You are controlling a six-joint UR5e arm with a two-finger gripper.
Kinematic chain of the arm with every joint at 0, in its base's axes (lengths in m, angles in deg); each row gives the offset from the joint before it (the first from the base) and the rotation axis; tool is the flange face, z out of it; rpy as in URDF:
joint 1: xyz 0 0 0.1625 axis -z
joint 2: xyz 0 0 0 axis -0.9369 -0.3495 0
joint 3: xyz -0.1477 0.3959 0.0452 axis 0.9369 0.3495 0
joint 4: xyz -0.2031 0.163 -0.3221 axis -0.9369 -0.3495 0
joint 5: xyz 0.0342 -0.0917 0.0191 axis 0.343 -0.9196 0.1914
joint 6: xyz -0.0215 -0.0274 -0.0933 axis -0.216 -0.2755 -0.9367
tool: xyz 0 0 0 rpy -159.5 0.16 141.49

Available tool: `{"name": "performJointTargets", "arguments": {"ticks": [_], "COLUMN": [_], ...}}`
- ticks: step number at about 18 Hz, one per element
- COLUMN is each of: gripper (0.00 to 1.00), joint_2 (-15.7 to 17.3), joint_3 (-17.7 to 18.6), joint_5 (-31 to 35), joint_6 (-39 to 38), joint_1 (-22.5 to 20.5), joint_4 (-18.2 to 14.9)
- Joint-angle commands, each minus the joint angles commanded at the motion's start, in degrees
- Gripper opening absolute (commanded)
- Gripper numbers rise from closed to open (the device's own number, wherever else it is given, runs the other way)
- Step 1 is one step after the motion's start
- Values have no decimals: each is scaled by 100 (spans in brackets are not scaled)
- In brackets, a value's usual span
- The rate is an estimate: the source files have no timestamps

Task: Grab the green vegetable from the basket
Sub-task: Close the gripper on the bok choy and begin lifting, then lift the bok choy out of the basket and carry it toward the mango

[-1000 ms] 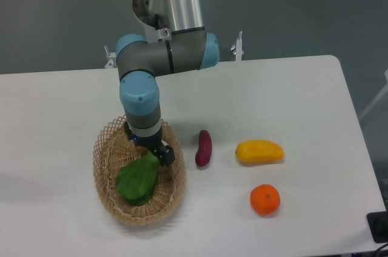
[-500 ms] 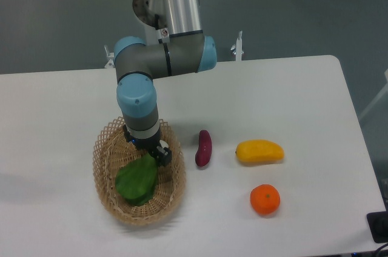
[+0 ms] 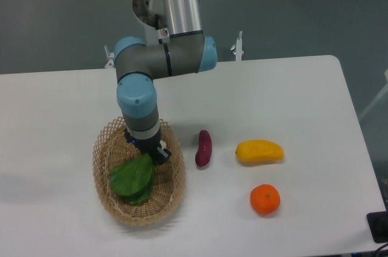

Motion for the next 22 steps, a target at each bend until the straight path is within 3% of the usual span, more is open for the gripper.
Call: {"name": "performJointTargets", "arguments": {"ticks": [7, 13, 17, 22], "gripper": [33, 33, 33, 33], "joint_2": [26, 369, 483, 685], "joint_3": [-26, -351, -676, -791], "joint_5": [-9, -70, -176, -412], "joint_6": [17, 97, 97, 438], "joint_1": [0, -53, -202, -623], "joint_4": [0, -53, -141, -149]}}
